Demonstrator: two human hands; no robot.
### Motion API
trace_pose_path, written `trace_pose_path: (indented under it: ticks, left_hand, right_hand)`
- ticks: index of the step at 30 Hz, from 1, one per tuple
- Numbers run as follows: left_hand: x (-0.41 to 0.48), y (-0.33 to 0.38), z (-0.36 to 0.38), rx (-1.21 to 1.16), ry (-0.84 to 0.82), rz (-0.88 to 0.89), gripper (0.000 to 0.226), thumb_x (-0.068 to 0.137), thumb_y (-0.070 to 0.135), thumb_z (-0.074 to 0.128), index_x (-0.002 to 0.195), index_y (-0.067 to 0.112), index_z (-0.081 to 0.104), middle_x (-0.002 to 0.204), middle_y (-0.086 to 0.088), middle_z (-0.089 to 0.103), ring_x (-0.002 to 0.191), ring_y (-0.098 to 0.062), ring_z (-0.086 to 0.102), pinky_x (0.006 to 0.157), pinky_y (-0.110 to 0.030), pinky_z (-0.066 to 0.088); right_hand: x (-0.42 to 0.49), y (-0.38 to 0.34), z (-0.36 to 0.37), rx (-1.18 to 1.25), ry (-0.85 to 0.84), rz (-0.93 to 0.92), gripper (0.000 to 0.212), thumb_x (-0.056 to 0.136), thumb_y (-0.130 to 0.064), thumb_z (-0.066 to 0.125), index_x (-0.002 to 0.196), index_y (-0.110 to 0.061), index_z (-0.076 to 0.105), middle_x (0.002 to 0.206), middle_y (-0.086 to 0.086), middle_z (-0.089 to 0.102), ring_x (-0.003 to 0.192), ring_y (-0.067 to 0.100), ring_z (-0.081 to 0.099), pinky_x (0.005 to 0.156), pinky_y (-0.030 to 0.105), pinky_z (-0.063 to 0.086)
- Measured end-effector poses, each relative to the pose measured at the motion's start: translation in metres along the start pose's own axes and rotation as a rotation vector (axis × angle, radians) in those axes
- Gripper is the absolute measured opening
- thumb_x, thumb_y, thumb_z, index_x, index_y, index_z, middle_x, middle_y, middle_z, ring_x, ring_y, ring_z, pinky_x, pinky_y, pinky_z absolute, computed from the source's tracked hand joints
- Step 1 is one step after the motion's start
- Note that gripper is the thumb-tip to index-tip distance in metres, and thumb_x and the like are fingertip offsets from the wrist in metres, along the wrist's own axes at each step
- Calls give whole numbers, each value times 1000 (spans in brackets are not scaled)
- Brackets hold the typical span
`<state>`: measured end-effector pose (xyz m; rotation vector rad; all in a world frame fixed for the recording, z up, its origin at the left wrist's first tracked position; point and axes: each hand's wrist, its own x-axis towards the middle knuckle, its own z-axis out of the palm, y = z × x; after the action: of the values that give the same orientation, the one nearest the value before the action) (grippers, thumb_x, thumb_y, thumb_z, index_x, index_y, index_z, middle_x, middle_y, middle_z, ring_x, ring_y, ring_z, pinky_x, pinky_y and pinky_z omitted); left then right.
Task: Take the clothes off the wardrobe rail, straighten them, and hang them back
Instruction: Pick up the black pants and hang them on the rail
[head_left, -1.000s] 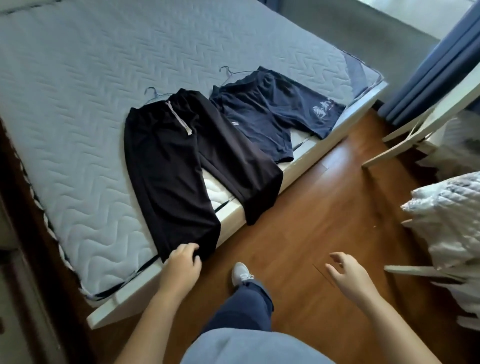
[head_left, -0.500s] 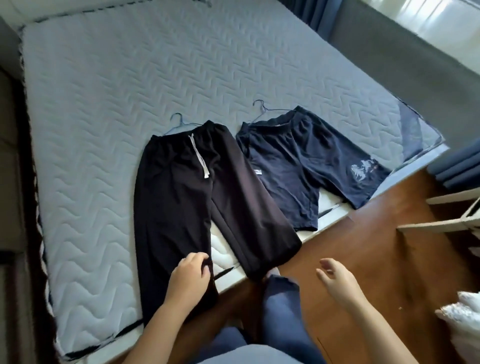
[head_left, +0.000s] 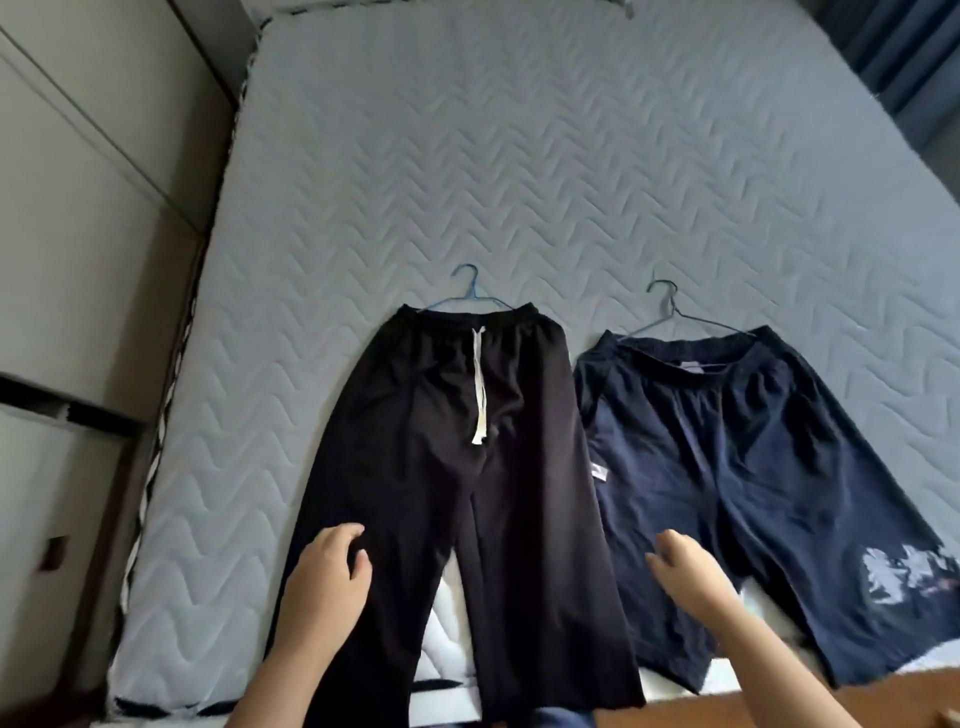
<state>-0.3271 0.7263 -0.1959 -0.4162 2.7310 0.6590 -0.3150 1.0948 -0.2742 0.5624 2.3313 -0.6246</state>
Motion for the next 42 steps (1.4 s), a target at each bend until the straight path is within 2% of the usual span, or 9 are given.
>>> trace_pose_path:
  ticks: [3, 5, 11, 19, 23, 29, 33, 36, 42]
  left_hand:
    - [42, -1, 11, -62, -27, -35, 31, 89, 12, 51, 119, 11, 55, 122, -1, 56, 114, -18, 52, 94, -28, 42]
    - [77, -5, 21, -85, -45, -65, 30, 89, 11, 50, 119, 12, 55, 123, -1, 56, 115, -17, 52, 93, -26, 41]
    - [214, -8, 50, -93, -29, -103, 31, 90, 9, 47, 121, 8, 53, 126, -7, 54, 118, -22, 50, 95, -30, 40]
    - [368, -7, 89, -79, -29, -181, 42, 91, 14, 46, 132, 6, 41, 135, -15, 45, 123, -30, 46, 99, -39, 39]
    - [418, -13, 102, -95, 49, -161, 39, 90, 17, 47, 127, 5, 46, 127, -16, 50, 118, -31, 48, 99, -44, 42]
    - [456, -3, 118, -208, 51, -186, 44, 89, 25, 52, 130, 10, 44, 131, -12, 49, 121, -30, 47, 101, -41, 38]
    - [467, 4, 120, -497, -32, -286, 48, 86, 30, 58, 130, 19, 44, 124, -5, 55, 115, -27, 51, 99, -39, 41]
    - [460, 5, 116, -474, -56, -284, 39, 83, 27, 62, 120, 18, 51, 110, -3, 60, 104, -26, 56, 91, -38, 45]
    - [407, 19, 85, -374, 24, -167, 25, 87, 22, 58, 109, 10, 56, 95, -5, 61, 98, -30, 58, 75, -31, 39]
  right_hand:
    - [53, -23, -7, -19, -10, -10, 9, 88, -22, 52, 90, -14, 49, 107, 13, 58, 101, 29, 56, 72, 27, 34]
    - [86, -43, -8, 12, -4, -5, 25, 88, -22, 52, 108, -8, 55, 115, 12, 58, 106, 28, 56, 79, 29, 39]
    - [186, -109, -19, 37, 60, -44, 41, 88, -25, 52, 126, -8, 49, 124, 13, 53, 115, 29, 52, 90, 32, 40]
    - [303, -181, -37, -29, 240, -168, 40, 91, -25, 47, 129, -11, 44, 129, 11, 49, 117, 29, 48, 87, 40, 44]
    - [343, -198, -37, -58, 268, -176, 48, 92, -26, 49, 134, -9, 37, 135, 12, 44, 120, 31, 46, 86, 40, 44]
    - [380, -200, -29, -4, 263, -124, 49, 90, -24, 52, 134, -5, 39, 132, 17, 44, 118, 35, 47, 92, 41, 42]
    - [381, -204, -26, 60, 253, -86, 36, 93, -21, 47, 122, 0, 45, 122, 21, 49, 108, 38, 51, 86, 39, 40]
    - [365, -201, -24, 58, 303, -70, 29, 95, -22, 42, 112, 0, 47, 116, 20, 50, 98, 39, 54, 73, 38, 37]
    - [308, -181, -32, 116, 329, -62, 24, 95, -21, 42, 106, -1, 49, 112, 18, 51, 92, 38, 55, 68, 36, 35]
